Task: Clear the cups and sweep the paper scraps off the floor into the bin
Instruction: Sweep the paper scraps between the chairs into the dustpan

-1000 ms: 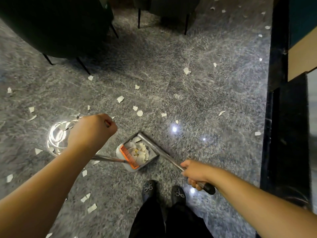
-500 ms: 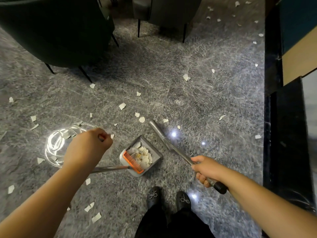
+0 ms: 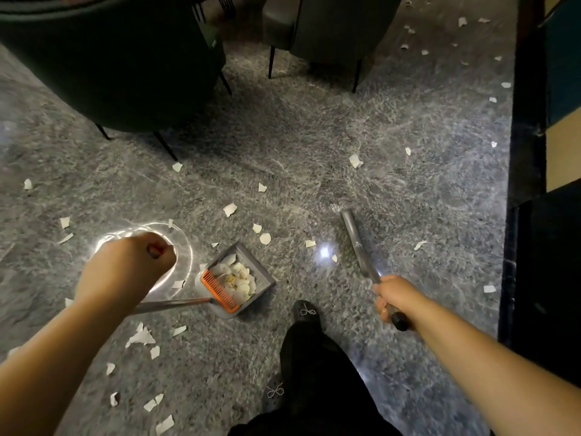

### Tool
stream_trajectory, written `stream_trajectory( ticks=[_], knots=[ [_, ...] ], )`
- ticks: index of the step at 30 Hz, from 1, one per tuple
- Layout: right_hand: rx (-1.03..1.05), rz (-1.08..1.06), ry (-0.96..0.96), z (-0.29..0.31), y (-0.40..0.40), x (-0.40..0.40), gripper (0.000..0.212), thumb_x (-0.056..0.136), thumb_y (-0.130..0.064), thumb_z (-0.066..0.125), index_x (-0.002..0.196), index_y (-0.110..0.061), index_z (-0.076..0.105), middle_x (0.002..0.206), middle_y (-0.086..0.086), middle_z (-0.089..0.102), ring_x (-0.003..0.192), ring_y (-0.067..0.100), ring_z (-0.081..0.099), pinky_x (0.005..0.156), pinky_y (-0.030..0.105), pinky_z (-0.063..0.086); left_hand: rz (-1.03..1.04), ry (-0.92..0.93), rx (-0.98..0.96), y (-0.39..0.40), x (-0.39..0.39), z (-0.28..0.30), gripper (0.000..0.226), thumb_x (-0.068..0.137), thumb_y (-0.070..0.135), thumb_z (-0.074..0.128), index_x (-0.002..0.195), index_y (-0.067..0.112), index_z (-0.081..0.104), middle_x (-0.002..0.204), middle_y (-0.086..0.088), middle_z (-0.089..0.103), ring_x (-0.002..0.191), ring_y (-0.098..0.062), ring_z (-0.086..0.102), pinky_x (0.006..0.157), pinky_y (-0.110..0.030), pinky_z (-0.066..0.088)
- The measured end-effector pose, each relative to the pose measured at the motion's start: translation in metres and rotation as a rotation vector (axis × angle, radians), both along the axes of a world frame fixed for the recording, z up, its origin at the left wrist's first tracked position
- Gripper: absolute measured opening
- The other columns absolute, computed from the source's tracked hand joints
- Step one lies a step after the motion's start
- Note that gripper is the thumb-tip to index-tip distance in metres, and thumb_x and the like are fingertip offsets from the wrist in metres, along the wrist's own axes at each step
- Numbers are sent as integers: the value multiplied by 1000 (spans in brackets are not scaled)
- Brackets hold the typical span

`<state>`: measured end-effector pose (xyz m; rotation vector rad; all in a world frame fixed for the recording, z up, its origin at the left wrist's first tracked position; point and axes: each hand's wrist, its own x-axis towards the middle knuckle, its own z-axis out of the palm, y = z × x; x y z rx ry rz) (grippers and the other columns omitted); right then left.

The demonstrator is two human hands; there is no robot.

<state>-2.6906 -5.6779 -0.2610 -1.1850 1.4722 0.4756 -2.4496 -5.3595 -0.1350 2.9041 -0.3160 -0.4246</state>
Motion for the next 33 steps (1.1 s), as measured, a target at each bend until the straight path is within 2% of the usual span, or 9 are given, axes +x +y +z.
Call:
stream_trajectory(
  ticks=[2, 4, 6, 12, 16, 21, 27, 30, 33],
  knots=[
    [-10, 79, 39, -3, -10, 19, 13, 96, -7, 38, 94, -14, 49, 53, 7, 43, 41, 18, 41, 38, 22, 32, 9, 7, 37, -7, 10, 0, 16, 89, 34, 62, 84, 20, 69, 62, 1, 54, 69, -28, 53, 62, -31, 40],
    [-41, 212, 9, -5, -6, 34, 25, 95, -5, 41, 72, -13, 43, 61, 7, 43, 47, 18, 42, 34, 19, 37, 27, 10, 39, -11, 21, -2, 13, 89, 36, 63, 86, 24, 69, 63, 1, 55, 68, -27, 55, 62, -31, 43],
    [-41, 269, -6, -4, 1, 53, 29, 95, -5, 41, 67, -14, 40, 62, 7, 43, 49, 17, 42, 33, 17, 38, 33, 3, 36, -13, 28, -4, 12, 87, 36, 65, 86, 25, 71, 65, 0, 59, 67, -27, 57, 62, -32, 46],
    [95, 260, 25, -17, 1, 116, 20, 95, -8, 32, 81, -12, 45, 38, 4, 39, 35, 17, 36, 38, 22, 26, 58, -10, 53, -16, 40, -5, 9, 83, 36, 71, 86, 28, 73, 67, -5, 63, 66, -29, 59, 60, -31, 44],
    [122, 303, 29, -20, 4, 159, 19, 93, -9, 39, 77, -18, 39, 52, 4, 33, 40, 14, 31, 41, 20, 23, 123, -8, 57, -5, 39, -7, 8, 82, 36, 72, 84, 28, 73, 65, -5, 62, 63, -29, 60, 58, -30, 41],
    [251, 307, -28, -15, 21, 206, 19, 96, -6, 33, 84, -17, 42, 39, 1, 36, 31, 11, 30, 37, 13, 27, 216, -16, 54, 4, 35, -9, 10, 82, 34, 74, 88, 25, 75, 75, -10, 71, 74, -34, 66, 61, -33, 46],
    [290, 340, -49, -10, 39, 239, 19, 99, -8, 36, 84, -19, 43, 48, 3, 36, 35, 10, 30, 38, 12, 27, 327, -6, 33, 16, 34, -11, 7, 81, 35, 73, 85, 29, 73, 74, -6, 70, 74, -32, 66, 62, -32, 47],
    [285, 330, -86, -5, 31, 249, 19, 100, -8, 34, 91, -21, 45, 53, 4, 33, 31, 9, 29, 38, 12, 26, 398, -9, -3, 26, 33, -9, 11, 83, 34, 72, 89, 25, 74, 73, -6, 70, 70, -31, 64, 60, -32, 46],
    [246, 329, -115, -4, 16, 259, 25, 99, -6, 32, 109, -26, 43, 54, 4, 33, 27, 8, 30, 34, 12, 27, 447, 4, -21, 31, 35, -7, 12, 84, 34, 71, 90, 24, 74, 71, -5, 68, 66, -29, 62, 57, -30, 43]
  ],
)
